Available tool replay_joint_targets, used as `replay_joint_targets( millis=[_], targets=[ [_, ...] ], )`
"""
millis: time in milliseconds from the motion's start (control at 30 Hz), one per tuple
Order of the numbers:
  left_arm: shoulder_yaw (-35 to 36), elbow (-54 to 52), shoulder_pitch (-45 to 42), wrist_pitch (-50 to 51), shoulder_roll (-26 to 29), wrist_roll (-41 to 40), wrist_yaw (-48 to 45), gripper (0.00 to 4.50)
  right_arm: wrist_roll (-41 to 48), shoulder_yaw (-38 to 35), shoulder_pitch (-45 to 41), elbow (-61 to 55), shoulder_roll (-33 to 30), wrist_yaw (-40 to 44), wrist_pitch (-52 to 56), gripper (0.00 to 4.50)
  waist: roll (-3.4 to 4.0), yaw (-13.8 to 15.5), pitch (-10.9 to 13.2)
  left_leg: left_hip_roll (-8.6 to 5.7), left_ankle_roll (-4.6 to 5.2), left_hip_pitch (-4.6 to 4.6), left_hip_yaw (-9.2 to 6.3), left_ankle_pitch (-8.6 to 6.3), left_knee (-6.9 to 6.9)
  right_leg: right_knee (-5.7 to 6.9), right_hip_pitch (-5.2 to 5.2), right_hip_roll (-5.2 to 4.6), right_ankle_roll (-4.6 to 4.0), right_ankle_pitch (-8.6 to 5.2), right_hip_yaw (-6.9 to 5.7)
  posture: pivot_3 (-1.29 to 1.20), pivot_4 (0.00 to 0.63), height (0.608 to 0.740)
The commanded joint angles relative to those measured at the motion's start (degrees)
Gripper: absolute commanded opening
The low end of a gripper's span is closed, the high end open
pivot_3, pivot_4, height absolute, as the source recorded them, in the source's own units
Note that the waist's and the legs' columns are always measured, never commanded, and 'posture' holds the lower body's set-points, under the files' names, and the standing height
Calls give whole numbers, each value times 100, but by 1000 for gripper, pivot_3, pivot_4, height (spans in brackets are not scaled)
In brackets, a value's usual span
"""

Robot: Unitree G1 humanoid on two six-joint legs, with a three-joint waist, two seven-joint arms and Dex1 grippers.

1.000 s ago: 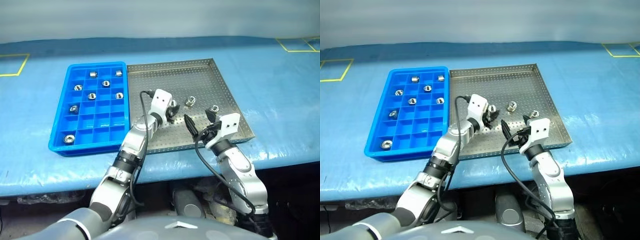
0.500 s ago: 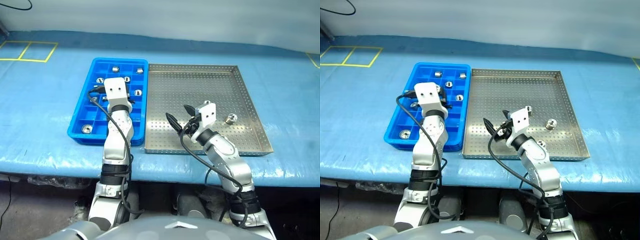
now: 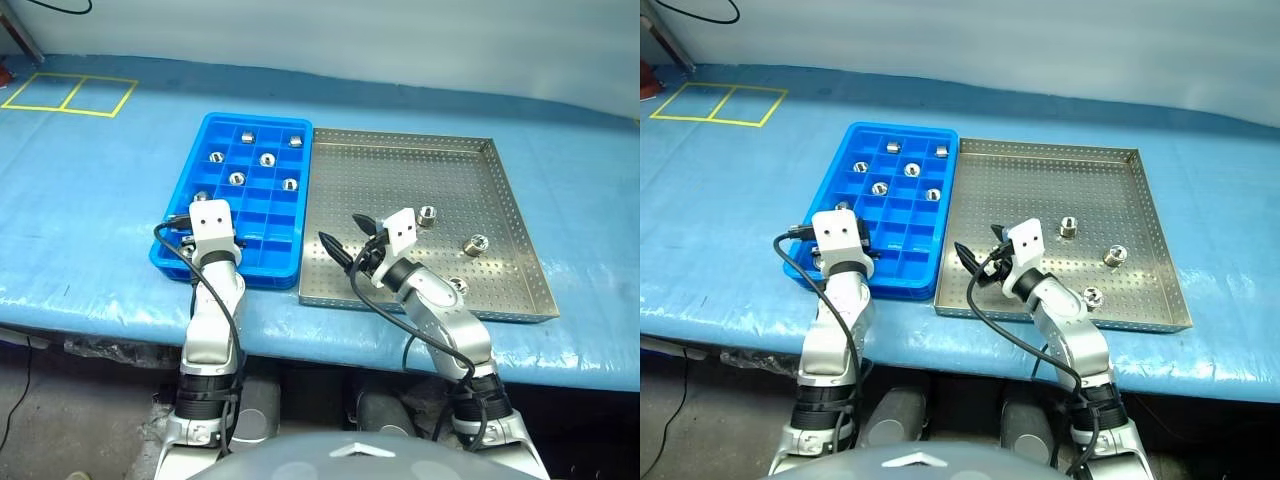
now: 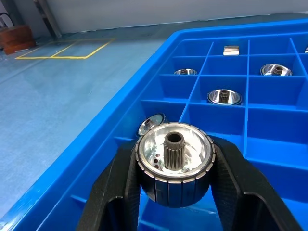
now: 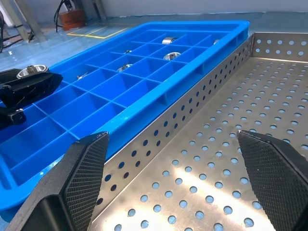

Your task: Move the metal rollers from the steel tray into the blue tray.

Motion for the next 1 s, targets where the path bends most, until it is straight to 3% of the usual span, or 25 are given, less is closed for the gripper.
replay_joint_targets(
  millis=[33, 200, 633, 1000],
  targets=[
    [-131, -12, 80, 139, -276, -243, -314, 2441, 26, -18, -84, -76, 5, 50, -72, 4500, 2, 4, -1, 0, 0, 1, 0, 0, 0, 0, 1, 0, 0, 0, 0, 271, 150, 740],
    [-119, 22, -108, 142, -152, -480, -690, 3871, 30, -65, -72, -102, 20, 12, -99, 4500, 7, 15, -4, 0, 0, 1, 0, 0, 0, 0, 1, 0, -1, -1, 0, 264, 150, 740],
    [-237, -193, -163, -1254, 462, -1442, -2783, 3871, -139, -1471, -670, 247, 496, -1784, -515, 4500, 8, -46, -2, 1, 0, -10, 3, 0, -4, -1, -12, 1, -15, 6, 1, 231, 150, 740],
    [-384, -760, 372, -1751, 1323, -1910, -4217, 3871, -700, -1917, -1665, 1234, 478, -3435, 855, 4500, 12, -99, -3, 2, 1, -7, 4, 0, -17, 3, -15, 1, -41, 4, 2, 274, 150, 740]
  ],
)
